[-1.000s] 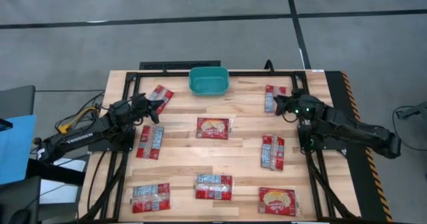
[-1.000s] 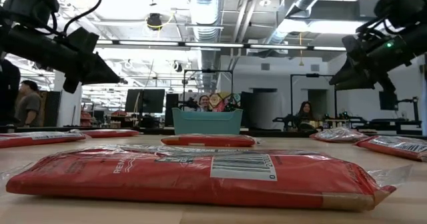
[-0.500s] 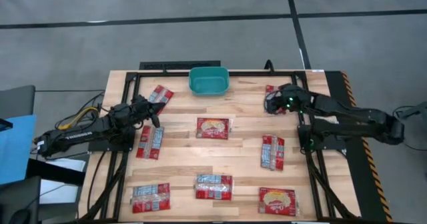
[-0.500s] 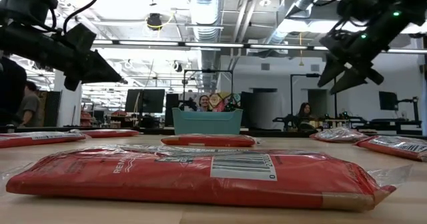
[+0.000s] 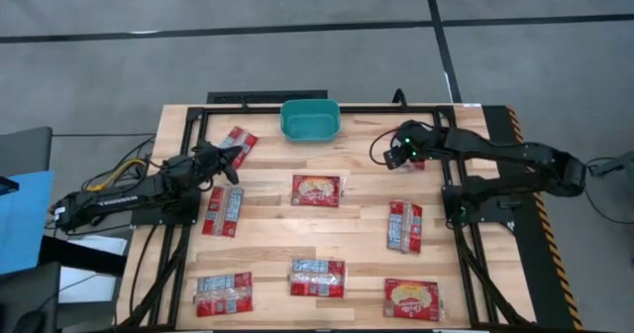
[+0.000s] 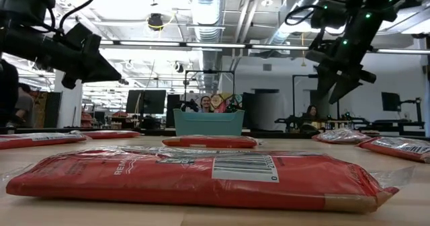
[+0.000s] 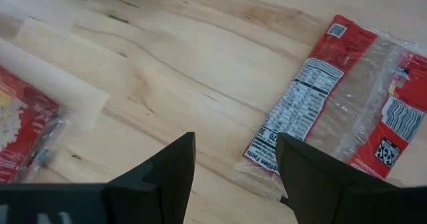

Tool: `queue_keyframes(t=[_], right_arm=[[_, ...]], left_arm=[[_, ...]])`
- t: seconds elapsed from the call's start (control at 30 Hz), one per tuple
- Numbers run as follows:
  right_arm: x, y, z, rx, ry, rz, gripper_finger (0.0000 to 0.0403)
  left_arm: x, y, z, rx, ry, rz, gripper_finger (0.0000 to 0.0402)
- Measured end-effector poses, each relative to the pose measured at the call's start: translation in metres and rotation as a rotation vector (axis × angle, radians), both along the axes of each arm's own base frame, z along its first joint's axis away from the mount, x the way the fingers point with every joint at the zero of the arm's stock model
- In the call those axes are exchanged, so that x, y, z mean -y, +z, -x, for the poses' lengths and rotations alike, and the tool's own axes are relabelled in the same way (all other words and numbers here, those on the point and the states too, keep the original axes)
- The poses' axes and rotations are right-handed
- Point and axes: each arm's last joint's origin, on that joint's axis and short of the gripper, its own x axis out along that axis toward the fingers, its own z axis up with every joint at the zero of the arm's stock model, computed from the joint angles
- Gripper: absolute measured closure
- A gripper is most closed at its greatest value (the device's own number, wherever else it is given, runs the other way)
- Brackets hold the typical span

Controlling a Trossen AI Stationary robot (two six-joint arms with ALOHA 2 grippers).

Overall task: Sort popcorn bags into baskets
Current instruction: Put the red popcorn bag into the green basket

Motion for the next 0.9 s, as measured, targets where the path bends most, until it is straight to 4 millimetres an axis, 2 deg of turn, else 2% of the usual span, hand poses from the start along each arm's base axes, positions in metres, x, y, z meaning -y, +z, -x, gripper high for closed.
queue_keyframes(t=[0.17, 0.27, 0.4, 0.57, 0.73, 0.9], right_arm=[[0.002, 0.005, -0.006, -0.016, 0.038, -0.006, 0.0171], [0.002, 0.015, -0.011, -0.005, 0.102, -0.023, 0.0166], [0.005, 0.041, -0.019, 0.072, 0.157, 0.008, 0.0157], [0.009, 0.075, -0.025, 0.143, 0.133, 0.109, 0.0154], [0.006, 0.075, -0.025, 0.096, 0.116, 0.146, 0.0154], [-0.002, 0.07, -0.022, 0.029, 0.163, 0.086, 0.0154]], left_arm=[[0.0, 0.004, 0.0, 0.019, -0.001, -0.04, 0.0383], [0.0, 0.011, 0.0, 0.064, 0.001, -0.086, 0.0383], [0.0, 0.02, 0.002, 0.087, 0.031, -0.176, 0.0376], [-0.003, 0.034, 0.005, 0.068, 0.135, -0.221, 0.0326], [-0.003, 0.033, 0.004, 0.047, 0.105, -0.19, 0.0264], [-0.001, 0.029, 0.002, 0.083, 0.052, -0.108, 0.0231]])
